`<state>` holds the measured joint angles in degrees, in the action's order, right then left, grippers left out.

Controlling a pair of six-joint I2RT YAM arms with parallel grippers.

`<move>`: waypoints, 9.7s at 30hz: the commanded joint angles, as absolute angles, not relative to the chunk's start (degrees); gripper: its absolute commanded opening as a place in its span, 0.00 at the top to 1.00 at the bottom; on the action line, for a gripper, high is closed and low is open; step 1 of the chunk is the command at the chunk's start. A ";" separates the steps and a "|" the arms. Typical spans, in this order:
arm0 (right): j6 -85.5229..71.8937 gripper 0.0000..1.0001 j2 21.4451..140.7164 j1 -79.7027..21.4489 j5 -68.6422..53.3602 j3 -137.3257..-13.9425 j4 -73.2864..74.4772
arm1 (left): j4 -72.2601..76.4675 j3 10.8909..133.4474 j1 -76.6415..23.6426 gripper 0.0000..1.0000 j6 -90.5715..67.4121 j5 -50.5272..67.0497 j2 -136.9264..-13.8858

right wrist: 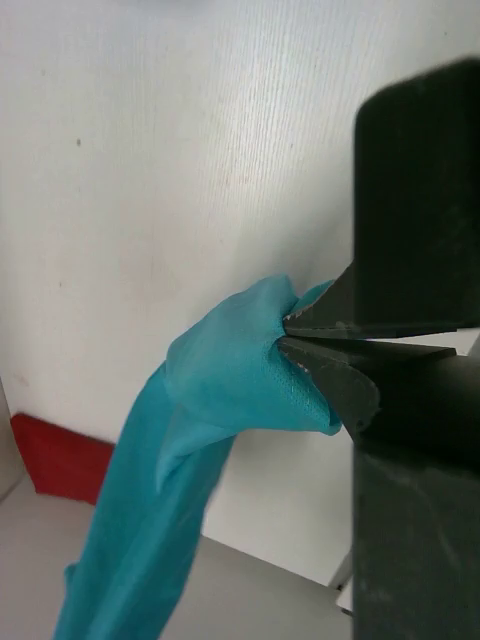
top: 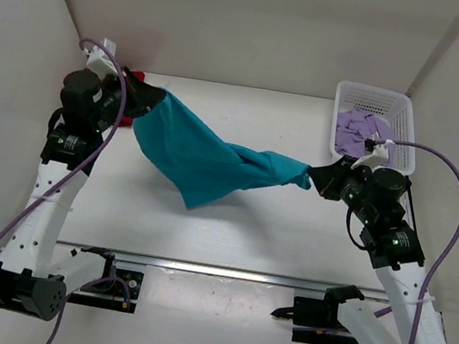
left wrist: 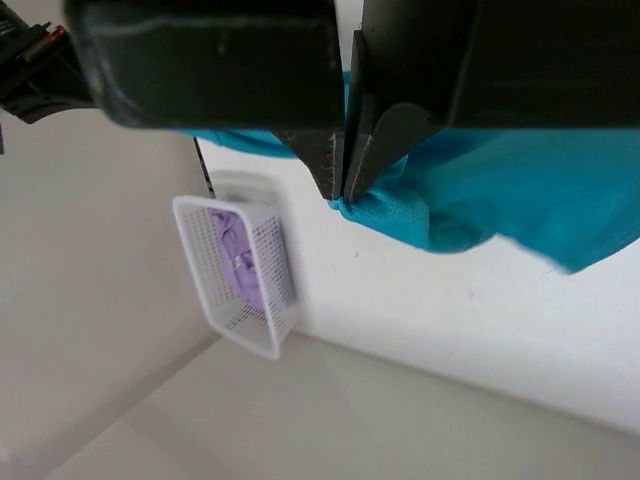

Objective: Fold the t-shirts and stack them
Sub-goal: Flatten out the tshirt, then grap the side of the flattened tshirt closest away from the robot with both arms, then fold the flattened tshirt in 1/3 of the way

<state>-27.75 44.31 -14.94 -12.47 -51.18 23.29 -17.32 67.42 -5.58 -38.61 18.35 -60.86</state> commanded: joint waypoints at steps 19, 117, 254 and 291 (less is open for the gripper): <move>-28.30 1.00 56.42 -16.26 -14.67 -38.94 9.59 | -39.16 125.12 -14.76 0.49 -26.99 5.55 -118.68; -15.05 1.00 89.77 -5.87 -21.81 -131.49 31.45 | 7.80 94.53 10.99 1.00 -68.10 30.85 -85.56; -29.35 0.56 68.36 -3.26 -8.88 -22.32 -3.15 | 15.72 23.65 1.58 0.62 -53.34 20.91 -77.15; -29.09 0.92 63.95 -15.44 -11.33 -32.77 5.55 | 12.65 17.23 11.16 0.70 -56.51 26.90 -74.35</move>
